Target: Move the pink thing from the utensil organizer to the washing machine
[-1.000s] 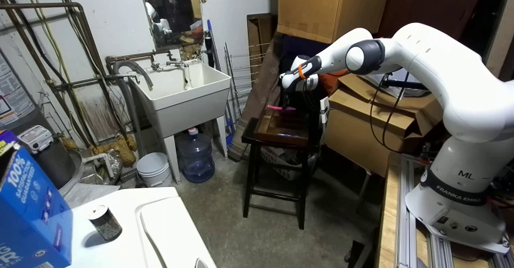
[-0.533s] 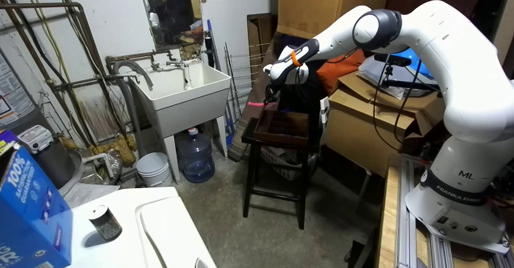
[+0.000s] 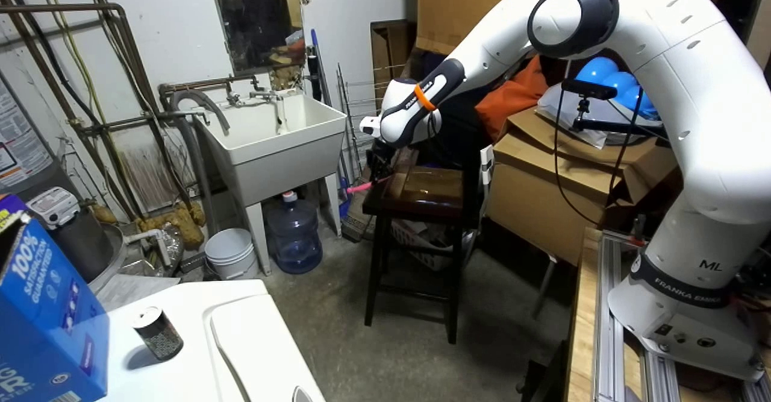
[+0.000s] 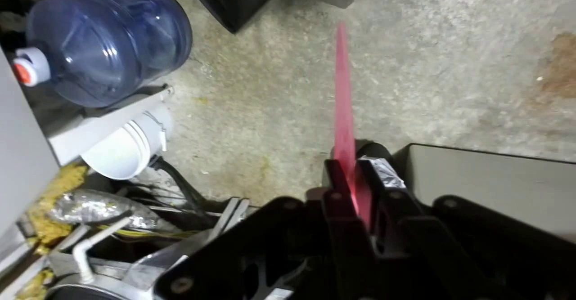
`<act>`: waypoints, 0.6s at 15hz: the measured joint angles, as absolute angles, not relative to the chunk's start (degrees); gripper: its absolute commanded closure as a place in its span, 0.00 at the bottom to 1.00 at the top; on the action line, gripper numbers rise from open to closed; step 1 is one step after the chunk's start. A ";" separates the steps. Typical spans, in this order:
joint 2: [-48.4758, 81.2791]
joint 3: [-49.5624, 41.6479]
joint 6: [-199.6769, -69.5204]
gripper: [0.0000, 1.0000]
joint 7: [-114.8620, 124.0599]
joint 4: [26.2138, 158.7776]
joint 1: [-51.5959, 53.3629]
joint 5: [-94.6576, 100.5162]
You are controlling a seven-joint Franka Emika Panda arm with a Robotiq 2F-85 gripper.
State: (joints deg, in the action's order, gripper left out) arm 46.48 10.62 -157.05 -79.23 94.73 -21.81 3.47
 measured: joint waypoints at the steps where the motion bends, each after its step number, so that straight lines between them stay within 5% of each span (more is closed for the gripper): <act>1: 45.96 9.72 -157.34 0.97 -79.09 96.15 -19.35 4.45; 9: 44.07 5.48 -162.08 0.89 -78.41 104.03 -9.09 11.52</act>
State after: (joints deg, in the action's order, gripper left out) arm 44.07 5.48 -162.08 -78.41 104.03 -9.09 11.52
